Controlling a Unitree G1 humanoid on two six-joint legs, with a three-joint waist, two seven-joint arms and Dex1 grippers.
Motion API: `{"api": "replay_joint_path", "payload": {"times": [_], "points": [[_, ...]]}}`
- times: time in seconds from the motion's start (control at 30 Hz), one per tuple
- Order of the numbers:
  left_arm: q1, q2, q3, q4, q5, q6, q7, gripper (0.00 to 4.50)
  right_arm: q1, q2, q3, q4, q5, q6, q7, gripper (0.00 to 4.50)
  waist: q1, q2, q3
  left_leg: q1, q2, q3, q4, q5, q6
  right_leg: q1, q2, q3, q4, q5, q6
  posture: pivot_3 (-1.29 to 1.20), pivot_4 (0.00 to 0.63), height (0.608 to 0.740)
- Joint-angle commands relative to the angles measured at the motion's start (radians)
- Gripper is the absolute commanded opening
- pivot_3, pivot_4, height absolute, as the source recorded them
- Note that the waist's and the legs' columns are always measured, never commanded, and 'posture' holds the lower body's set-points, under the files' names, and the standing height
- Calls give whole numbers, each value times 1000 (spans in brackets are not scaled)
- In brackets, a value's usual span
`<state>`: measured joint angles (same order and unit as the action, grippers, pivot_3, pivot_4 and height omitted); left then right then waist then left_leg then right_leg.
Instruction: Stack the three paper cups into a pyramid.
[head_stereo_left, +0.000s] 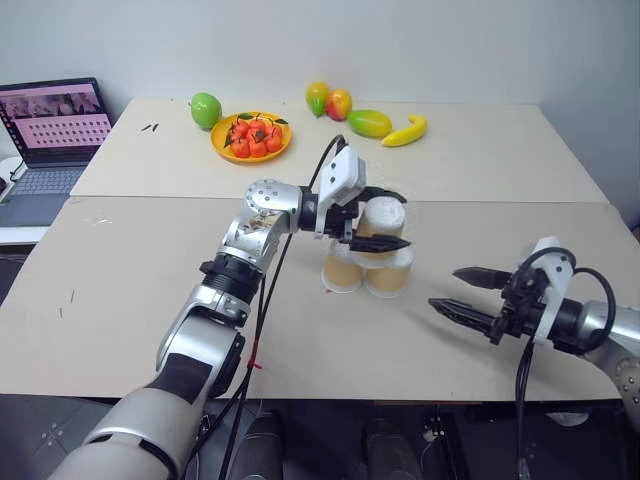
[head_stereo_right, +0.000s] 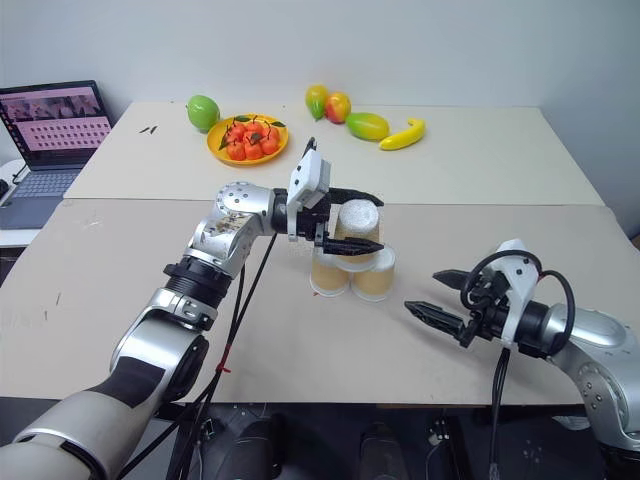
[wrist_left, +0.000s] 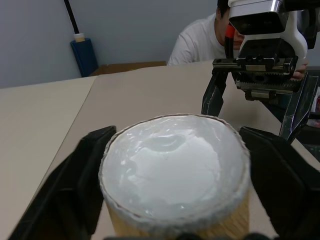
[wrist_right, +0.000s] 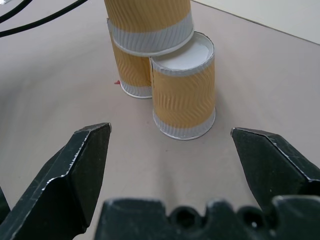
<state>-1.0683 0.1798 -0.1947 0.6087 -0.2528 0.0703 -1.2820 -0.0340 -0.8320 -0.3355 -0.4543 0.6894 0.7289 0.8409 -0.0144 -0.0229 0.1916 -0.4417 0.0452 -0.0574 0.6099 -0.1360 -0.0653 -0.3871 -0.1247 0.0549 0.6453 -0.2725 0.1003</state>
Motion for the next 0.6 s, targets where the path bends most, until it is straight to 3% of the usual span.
{"api": "replay_joint_path", "payload": {"times": [0.03,0.6], "points": [[-36,-10,16,-11,-2,-11,1,4460,-3,-17,-35,-30,20,1,-5,4500,0,0,0,0,0,0,0,0,0,0,0,0,0,0,0,0,150,732],[-45,-10,27,-49,-11,19,25,4460,-43,-16,1,9,3,-13,7,4500,0,0,0,0,0,0,0,0,0,0,0,0,0,0,0,0,150,732]]}}
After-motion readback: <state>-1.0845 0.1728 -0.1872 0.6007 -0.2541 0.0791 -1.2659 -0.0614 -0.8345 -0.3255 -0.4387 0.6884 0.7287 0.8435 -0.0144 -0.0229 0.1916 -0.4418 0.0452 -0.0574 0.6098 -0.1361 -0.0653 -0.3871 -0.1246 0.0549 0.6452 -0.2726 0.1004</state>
